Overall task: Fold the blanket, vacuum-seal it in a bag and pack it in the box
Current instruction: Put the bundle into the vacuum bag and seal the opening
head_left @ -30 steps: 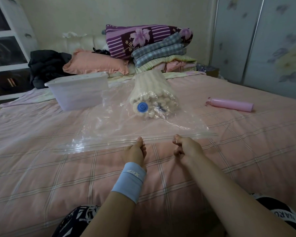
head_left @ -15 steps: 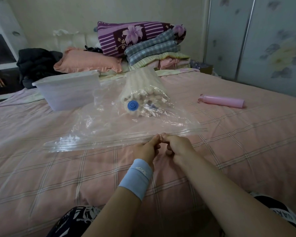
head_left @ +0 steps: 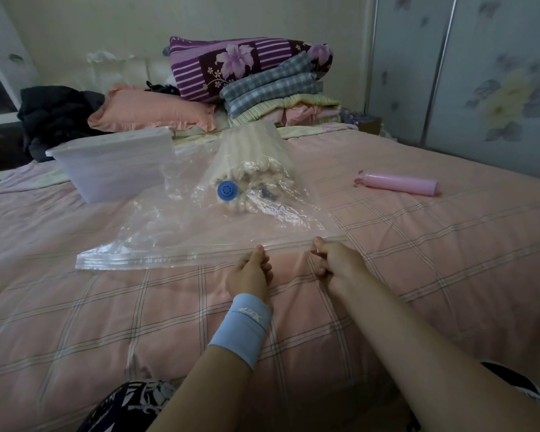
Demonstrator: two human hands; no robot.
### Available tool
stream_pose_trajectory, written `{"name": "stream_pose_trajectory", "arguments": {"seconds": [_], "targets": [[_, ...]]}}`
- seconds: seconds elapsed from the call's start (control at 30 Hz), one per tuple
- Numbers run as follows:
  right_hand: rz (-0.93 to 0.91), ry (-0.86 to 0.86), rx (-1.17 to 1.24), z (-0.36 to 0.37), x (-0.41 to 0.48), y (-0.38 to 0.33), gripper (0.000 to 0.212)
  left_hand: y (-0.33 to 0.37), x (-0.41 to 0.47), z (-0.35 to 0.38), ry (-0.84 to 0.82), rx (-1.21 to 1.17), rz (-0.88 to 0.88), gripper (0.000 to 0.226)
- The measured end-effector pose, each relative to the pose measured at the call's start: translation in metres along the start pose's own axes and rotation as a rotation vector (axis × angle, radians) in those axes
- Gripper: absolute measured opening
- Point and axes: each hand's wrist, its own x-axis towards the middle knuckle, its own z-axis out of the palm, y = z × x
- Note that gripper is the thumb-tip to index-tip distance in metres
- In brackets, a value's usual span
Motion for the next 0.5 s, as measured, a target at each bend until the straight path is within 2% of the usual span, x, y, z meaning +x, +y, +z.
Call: {"name": "stream_pose_trajectory", "arguments": {"seconds": [0.1, 0.2, 0.27, 0.33, 0.5], "targets": [[-0.008, -0.049, -0.044, 0.0, -0.002, -0.001, 0.009, 0.0, -0.004, 0.01, -0.158, -0.076, -0.112, 0.013], [-0.003, -0.096, -0.093, 0.003, -0.002, 0.002, 0.009, -0.005, -0.007, 0.024, -0.339, 0.145, -0.093, 0.024], [-0.018, -0.074, -0.133, 0.004, -0.003, 0.003, 0.01, -0.011, -0.011, 0.032, -0.271, 0.238, -0.018, 0.023], [-0.036, -0.042, -0.149, 0.003, -0.003, 0.001, 0.011, -0.014, -0.012, 0.037, -0.198, 0.212, -0.056, 0.017], [-0.054, 0.021, -0.176, -0.003, -0.01, -0.007, 0.007, -0.016, -0.02, 0.045, -0.253, 0.139, -0.204, 0.014]]}}
